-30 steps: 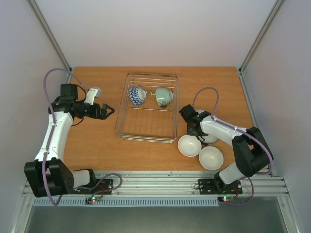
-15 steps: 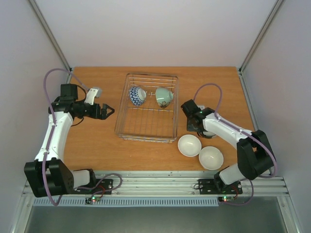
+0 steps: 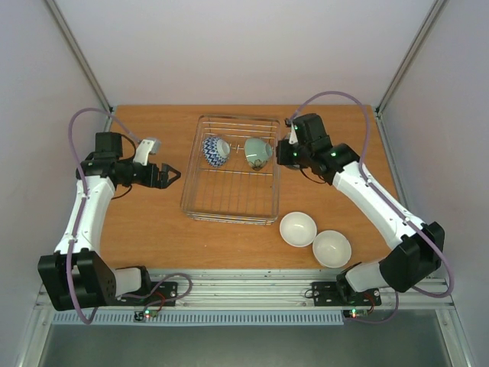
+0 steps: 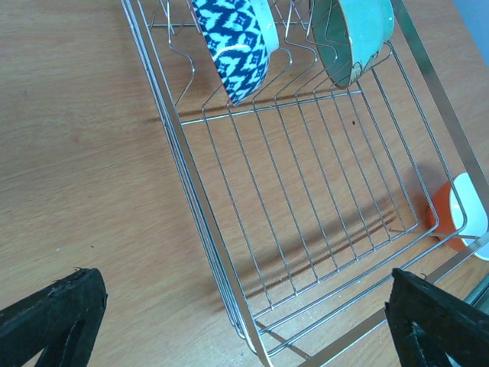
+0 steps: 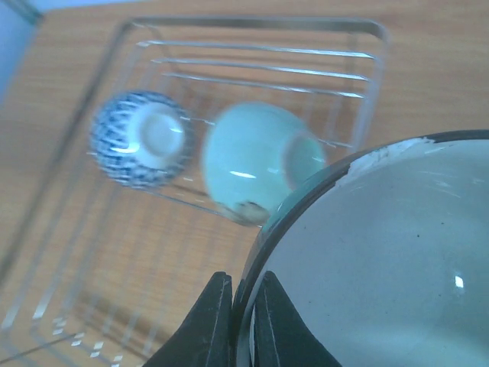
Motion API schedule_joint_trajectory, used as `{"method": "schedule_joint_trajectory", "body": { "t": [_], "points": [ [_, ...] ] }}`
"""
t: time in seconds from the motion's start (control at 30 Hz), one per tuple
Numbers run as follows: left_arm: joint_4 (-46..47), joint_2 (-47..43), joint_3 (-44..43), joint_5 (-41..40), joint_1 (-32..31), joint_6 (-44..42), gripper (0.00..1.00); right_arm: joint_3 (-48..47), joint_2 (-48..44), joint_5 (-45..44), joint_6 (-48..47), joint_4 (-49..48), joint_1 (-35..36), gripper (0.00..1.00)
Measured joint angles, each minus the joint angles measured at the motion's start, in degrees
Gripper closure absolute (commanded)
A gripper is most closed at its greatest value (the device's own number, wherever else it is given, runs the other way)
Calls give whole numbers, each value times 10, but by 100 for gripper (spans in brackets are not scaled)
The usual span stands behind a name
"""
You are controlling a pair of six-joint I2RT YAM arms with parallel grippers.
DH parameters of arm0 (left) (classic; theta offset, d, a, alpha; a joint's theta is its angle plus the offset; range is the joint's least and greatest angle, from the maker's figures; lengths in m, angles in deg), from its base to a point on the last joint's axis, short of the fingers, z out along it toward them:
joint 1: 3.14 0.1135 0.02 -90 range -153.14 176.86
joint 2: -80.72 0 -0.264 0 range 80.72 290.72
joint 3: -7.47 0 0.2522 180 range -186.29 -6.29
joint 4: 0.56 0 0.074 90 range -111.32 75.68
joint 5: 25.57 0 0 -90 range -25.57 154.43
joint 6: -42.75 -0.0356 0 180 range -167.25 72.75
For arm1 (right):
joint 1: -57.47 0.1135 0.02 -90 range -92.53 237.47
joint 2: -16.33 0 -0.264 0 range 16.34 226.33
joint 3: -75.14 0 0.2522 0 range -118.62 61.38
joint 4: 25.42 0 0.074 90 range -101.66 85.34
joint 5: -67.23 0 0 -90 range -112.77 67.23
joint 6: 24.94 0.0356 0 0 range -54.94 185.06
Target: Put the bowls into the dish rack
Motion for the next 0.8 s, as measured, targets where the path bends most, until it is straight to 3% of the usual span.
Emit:
{"method": "schedule_joint_trajectory", "body": {
  "t": [0.4, 0.6, 0.8],
  "points": [
    [0, -17, -7, 4, 0, 12, 1, -34, 32, 349, 7, -163, -17, 98],
    [1, -21, -8, 11, 0, 21, 1, -16, 44, 504, 104, -334, -41, 98],
    [2, -33, -9, 19, 0, 29, 1, 3, 76, 578, 197, -460, -47, 97]
  ]
}}
